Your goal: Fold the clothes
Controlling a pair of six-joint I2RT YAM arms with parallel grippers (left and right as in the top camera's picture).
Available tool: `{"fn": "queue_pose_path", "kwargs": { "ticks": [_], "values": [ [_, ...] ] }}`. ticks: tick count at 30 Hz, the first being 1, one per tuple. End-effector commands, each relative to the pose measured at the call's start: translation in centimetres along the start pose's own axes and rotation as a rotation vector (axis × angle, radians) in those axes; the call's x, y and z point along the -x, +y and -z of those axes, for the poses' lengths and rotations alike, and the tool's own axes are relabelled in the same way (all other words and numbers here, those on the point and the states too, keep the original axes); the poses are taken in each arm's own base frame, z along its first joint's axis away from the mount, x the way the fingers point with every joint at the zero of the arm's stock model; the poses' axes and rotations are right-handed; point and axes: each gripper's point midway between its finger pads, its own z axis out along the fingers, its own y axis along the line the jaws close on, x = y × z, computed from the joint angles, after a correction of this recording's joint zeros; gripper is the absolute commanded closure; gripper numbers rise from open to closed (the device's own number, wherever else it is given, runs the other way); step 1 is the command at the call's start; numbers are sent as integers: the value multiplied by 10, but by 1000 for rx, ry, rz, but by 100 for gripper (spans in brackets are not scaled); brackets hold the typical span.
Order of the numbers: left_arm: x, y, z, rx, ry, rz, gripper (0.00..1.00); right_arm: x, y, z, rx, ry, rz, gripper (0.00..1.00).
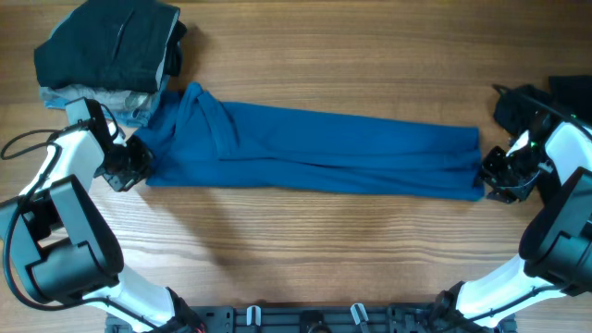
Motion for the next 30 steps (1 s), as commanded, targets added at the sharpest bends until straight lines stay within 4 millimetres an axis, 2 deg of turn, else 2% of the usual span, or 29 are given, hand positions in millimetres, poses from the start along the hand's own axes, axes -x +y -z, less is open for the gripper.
{"fn": "queue_pose_path", "kwargs": {
  "ticks": [1, 3, 4, 6, 7, 9, 10, 15, 17, 19, 21, 22, 24, 26, 27, 30],
  "values": [
    [13, 1, 7, 5, -38, 7, 96, 7, 41, 20, 227, -37, 173, 53],
    [12, 1, 7, 6, -34, 7, 96, 9, 53, 24, 299, -50, 201, 51],
    [11, 1, 7, 7, -32, 8, 96, 12, 56, 24, 312, -61, 202, 47],
    [12, 1, 7, 7, -32, 8, 96, 17, 56, 24, 310, -74, 154, 48],
    [12, 1, 7, 7, -33, 8, 96, 18, 56, 23, 308, -76, 134, 60],
    [12, 1, 7, 7, -32, 8, 96, 18, 53, 19, 297, -73, 94, 90],
    [11, 1, 7, 7, -32, 8, 96, 15, 50, 14, 280, -60, 61, 96],
    [12, 1, 7, 7, -33, 8, 96, -7, 57, -7, 275, -2, 82, 96],
    [12, 1, 7, 7, -33, 8, 96, -5, 65, -14, 276, -18, 71, 96],
    [12, 1, 7, 7, -33, 8, 96, 8, 72, -14, 291, -71, 41, 96],
    [12, 1, 7, 7, -34, 8, 96, 40, 93, -1, 401, -196, 55, 96],
    [12, 1, 7, 6, -36, 7, 96, 48, 103, 6, 465, -230, 77, 95],
    [13, 1, 7, 6, -37, 7, 96, 56, 145, 47, 762, -278, 190, 91],
    [12, 1, 7, 7, -35, 7, 96, 46, 160, 66, 874, -237, 221, 91],
    [12, 1, 7, 7, -34, 8, 96, 34, 165, 68, 901, -188, 229, 92],
    [11, 1, 7, 7, -32, 8, 96, -1, 169, 51, 832, -81, 295, 93]
  ]
}}
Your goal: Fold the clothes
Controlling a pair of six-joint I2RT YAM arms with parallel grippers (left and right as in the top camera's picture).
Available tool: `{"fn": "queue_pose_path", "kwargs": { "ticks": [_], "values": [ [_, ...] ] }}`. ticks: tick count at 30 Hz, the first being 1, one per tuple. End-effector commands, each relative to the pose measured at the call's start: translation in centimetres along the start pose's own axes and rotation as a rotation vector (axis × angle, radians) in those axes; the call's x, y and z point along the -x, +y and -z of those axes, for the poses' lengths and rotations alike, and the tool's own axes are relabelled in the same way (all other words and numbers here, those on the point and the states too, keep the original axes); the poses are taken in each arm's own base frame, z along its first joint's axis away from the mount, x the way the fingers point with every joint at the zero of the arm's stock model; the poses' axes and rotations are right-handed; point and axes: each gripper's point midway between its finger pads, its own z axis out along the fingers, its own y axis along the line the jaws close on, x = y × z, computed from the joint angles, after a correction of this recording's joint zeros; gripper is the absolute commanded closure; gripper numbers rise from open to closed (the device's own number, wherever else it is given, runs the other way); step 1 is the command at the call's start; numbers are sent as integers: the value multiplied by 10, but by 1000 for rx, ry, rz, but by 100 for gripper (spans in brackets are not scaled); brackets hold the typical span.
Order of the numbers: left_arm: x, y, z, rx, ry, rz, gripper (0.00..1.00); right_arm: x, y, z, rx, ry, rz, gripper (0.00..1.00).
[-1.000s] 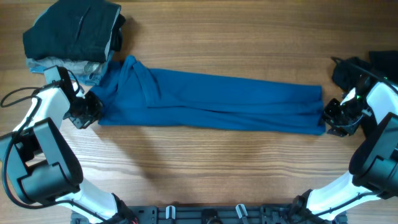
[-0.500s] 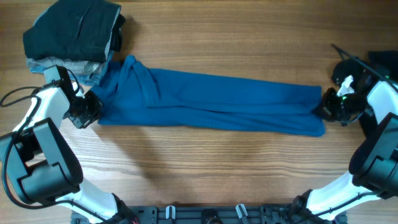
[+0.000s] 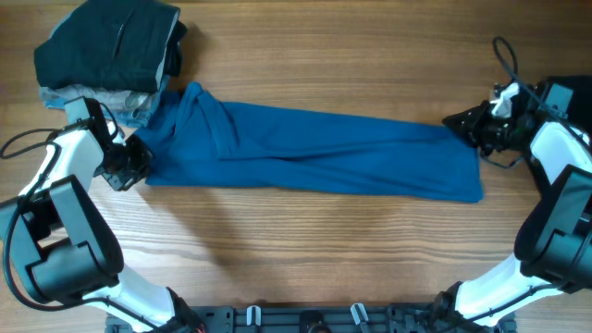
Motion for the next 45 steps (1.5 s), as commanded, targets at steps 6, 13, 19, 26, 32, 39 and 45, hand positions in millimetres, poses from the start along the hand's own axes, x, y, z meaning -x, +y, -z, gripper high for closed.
{"fn": "queue_pose_path", "kwargs": {
  "ticks": [6, 13, 19, 26, 32, 39, 45],
  "values": [
    [11, 2, 6, 7, -34, 8, 96, -73, -8, -32, -310, 249, 195, 90],
    [11, 2, 6, 7, -34, 8, 96, -66, -47, -8, -543, 194, 36, 79],
    [11, 2, 6, 7, -34, 7, 96, -36, -81, 34, -519, 114, 66, 44],
    [7, -15, 9, -82, -13, -108, 96, -32, -82, 38, -491, 104, 76, 53],
    [7, -17, 13, -84, -25, -114, 96, -26, -92, 50, -502, 59, -1, 44],
    [10, -9, 12, -37, -40, -112, 96, -32, -121, 71, -634, 64, -42, 38],
    [11, -9, 12, -38, -41, -113, 96, -53, -128, 61, -626, 134, -34, 50]
  ]
}}
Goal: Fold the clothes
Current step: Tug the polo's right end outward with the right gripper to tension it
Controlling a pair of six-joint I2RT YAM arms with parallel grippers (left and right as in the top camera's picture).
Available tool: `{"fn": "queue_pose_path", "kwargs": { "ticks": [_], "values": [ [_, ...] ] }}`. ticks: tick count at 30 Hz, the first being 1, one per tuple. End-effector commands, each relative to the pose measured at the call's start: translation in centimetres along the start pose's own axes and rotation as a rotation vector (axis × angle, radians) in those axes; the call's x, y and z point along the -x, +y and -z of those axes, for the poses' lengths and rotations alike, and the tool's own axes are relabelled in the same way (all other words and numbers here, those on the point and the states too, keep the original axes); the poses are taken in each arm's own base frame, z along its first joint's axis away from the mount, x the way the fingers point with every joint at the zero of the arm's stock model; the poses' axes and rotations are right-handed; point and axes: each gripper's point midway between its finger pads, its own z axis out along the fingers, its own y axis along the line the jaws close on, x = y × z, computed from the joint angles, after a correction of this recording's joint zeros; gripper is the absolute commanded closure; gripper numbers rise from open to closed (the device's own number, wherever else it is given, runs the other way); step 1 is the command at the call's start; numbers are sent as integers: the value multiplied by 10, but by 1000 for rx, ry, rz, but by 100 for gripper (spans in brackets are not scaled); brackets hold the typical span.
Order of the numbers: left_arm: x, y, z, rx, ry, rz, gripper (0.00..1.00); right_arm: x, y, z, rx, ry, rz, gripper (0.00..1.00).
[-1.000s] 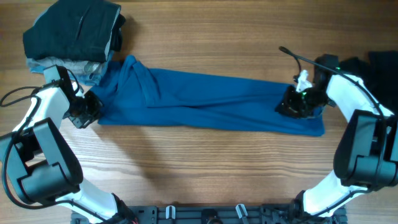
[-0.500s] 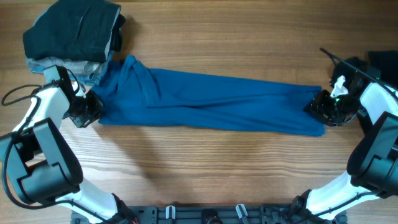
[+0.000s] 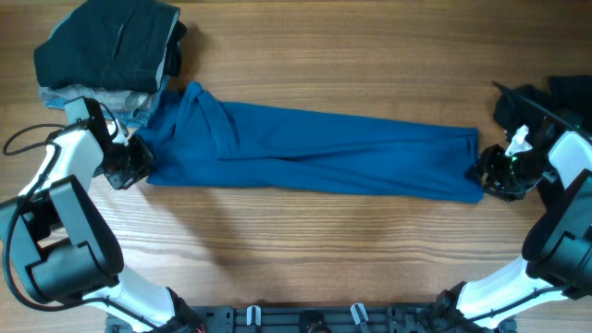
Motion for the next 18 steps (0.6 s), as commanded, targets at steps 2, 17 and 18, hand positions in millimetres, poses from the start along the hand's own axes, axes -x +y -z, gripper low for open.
{"fn": "queue_pose_path", "kwargs": {
  "ticks": [2, 17, 18],
  "values": [
    [15, -1, 12, 7, -59, -27, 96, -17, -4, -6, -28, 31, 33, 51],
    [24, 6, 13, 55, -100, -30, 96, 21, -39, 38, -81, -91, -244, 96],
    [24, 6, 13, 56, -102, -26, 96, 19, -41, 38, -91, -84, -242, 96]
  ]
}}
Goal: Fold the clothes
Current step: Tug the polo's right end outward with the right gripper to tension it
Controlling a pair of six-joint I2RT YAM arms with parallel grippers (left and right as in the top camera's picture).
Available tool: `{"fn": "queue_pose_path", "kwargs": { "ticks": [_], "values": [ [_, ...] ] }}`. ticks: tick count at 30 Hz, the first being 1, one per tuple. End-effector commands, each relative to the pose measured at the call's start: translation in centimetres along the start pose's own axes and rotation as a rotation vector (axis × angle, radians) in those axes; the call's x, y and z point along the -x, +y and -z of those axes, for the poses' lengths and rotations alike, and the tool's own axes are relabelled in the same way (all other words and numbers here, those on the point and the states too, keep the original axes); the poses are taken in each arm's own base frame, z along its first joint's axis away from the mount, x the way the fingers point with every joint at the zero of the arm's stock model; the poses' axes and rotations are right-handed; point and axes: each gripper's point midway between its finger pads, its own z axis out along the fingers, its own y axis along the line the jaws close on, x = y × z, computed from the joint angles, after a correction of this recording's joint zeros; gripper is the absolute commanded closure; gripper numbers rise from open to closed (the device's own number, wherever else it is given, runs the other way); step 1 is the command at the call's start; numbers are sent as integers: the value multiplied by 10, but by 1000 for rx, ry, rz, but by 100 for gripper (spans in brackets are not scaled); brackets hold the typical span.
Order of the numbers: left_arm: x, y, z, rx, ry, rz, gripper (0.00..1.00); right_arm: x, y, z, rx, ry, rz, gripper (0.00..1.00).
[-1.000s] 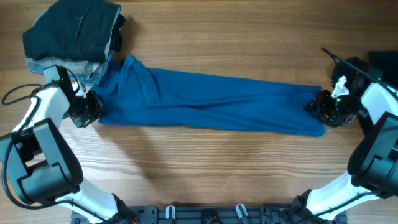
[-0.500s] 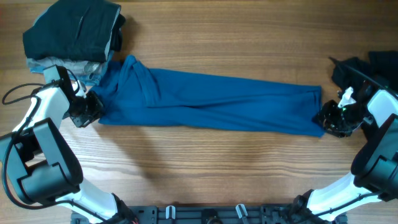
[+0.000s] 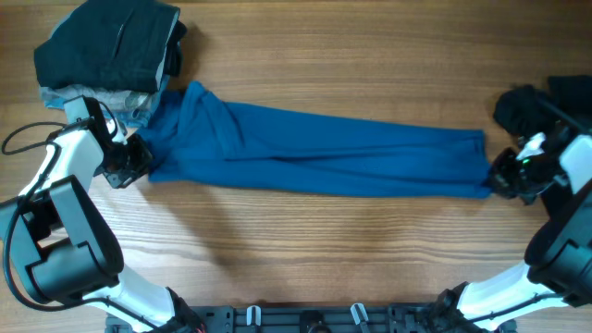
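A long blue garment (image 3: 324, 157) lies folded lengthwise across the middle of the table, pulled out flat from left to right. My left gripper (image 3: 132, 164) sits at its left end below the bunched part, shut on the cloth. At the lower right corner my right gripper (image 3: 498, 178) is shut on the hem. How the fingers sit on the cloth is hidden in this overhead view.
A stack of folded dark and grey clothes (image 3: 106, 51) sits at the back left, touching the blue garment's left end. A dark cloth heap (image 3: 532, 106) lies at the right edge behind the right arm. Bare wooden table (image 3: 305, 250) lies in front.
My right gripper has moved a little to the right with the lower right corner, so the garment's right end reaches farther right and lies straighter. The left gripper has stayed put.
The right gripper was at the garment's lower right corner, then up at its upper right corner, then back at the lower corner. Now it has drawn that corner rightward. The left gripper stayed at the left end throughout.
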Motion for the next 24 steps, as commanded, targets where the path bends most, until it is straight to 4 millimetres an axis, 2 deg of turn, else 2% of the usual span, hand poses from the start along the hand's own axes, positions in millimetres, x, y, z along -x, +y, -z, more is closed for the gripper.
{"fn": "queue_pose_path", "kwargs": {
  "ticks": [1, 2, 3, 4, 5, 6, 7, 8, 10, 11, 12, 13, 17, 21, 22, 24],
  "values": [
    [18, 3, 12, 30, -71, -17, 96, 15, -21, 12, -83, -50, -67, 96],
    [17, 2, 12, 27, -69, -17, 96, 15, -21, 12, -83, -49, -65, 81],
    [17, 2, 12, 22, -67, -17, 96, 13, -21, 12, -84, -44, -65, 58],
    [16, 1, 12, 16, -64, -17, 91, 12, -21, 12, -85, -40, -66, 34],
    [15, -2, 12, 2, -57, -17, 83, 12, -21, 12, -85, -36, -66, 27],
    [13, -3, 12, -9, -52, -17, 80, 12, -22, 12, -85, -37, -68, 26],
    [12, -7, 14, -28, -47, -18, 67, 14, -22, 12, -84, -45, -67, 26],
    [12, -9, 15, -42, -44, -18, 57, 17, -21, 12, -82, -56, -64, 20],
    [11, -12, 20, -54, -46, -20, 42, 26, -17, 12, -59, -93, -48, 9],
    [12, -13, 23, -55, -51, -21, 35, 31, -11, 12, -27, -107, -7, 9],
    [13, -16, 34, -61, -62, -25, 28, 35, 8, 10, 77, -116, 102, 7],
    [14, -18, 40, -63, -70, -26, 25, 35, 11, 8, 95, -112, 113, 6],
    [22, -26, 71, -79, -130, -40, 23, 25, 14, -14, 111, -61, 144, 5],
    [27, -34, 100, -99, -206, -57, 19, 5, 34, -36, 207, -4, 238, 6],
    [27, -35, 105, -102, -220, -60, 19, 1, 38, -41, 217, 8, 249, 9],
    [26, -37, 115, -111, -243, -66, 19, -9, 51, -53, 226, 32, 267, 25]
  ]
}}
